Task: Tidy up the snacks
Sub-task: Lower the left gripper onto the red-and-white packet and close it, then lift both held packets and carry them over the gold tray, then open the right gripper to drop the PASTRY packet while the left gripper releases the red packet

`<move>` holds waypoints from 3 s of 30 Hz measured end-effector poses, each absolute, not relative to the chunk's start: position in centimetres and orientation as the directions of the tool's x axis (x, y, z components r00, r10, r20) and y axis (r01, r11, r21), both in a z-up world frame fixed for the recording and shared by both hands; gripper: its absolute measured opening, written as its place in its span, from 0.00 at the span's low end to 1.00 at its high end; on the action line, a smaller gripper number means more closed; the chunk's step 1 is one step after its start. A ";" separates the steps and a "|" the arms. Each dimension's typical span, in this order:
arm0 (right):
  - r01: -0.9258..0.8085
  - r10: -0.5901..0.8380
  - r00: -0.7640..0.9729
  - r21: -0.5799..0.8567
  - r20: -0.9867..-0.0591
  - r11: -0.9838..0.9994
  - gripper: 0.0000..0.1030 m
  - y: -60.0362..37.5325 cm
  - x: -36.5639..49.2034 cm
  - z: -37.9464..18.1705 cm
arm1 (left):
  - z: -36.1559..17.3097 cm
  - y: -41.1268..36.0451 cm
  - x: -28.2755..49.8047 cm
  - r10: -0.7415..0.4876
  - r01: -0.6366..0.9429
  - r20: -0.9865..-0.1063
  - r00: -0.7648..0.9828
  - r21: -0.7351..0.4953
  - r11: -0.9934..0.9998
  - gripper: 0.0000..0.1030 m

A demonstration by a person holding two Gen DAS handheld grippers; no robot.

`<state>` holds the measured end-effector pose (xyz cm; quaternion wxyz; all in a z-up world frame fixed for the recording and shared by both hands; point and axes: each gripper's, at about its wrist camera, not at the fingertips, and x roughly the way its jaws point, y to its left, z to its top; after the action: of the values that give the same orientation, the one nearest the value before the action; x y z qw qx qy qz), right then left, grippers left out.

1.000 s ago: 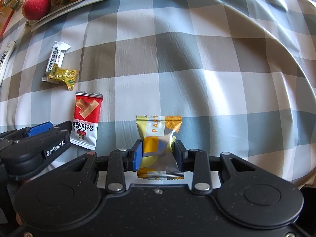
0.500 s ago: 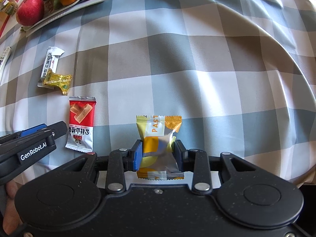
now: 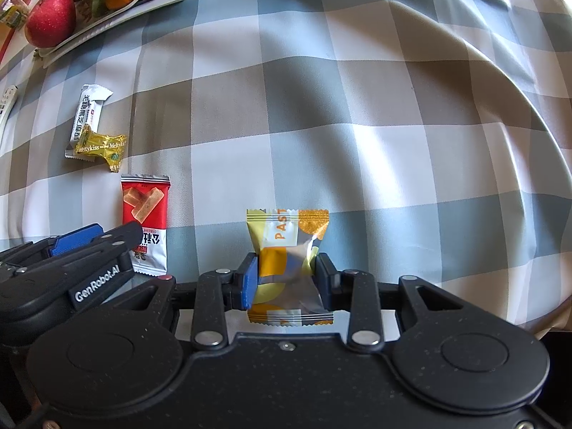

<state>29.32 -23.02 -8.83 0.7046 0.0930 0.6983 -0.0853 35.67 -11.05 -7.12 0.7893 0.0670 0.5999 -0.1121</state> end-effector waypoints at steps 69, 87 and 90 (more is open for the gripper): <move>0.188 0.125 0.261 0.177 -0.957 0.966 0.42 -14.6 8.2 -3.5 | -4.2 4.2 16.4 -0.197 0.139 -0.941 0.274 -0.164 0.977 0.26; 0.154 0.076 0.270 0.121 -0.960 0.981 0.45 -11.4 9.6 -1.9 | -3.8 5.0 16.3 -0.229 0.111 -0.930 0.288 -0.205 0.972 0.29; 0.150 0.087 0.252 0.128 -0.964 0.980 0.45 -11.3 9.6 -2.3 | -3.9 4.9 16.3 -0.226 0.112 -0.932 0.285 -0.202 0.973 0.29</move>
<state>9.58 -11.28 -2.25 0.7853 0.0969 0.6112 -0.0200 16.34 4.94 -3.87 0.8000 -0.0485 0.5887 -0.1055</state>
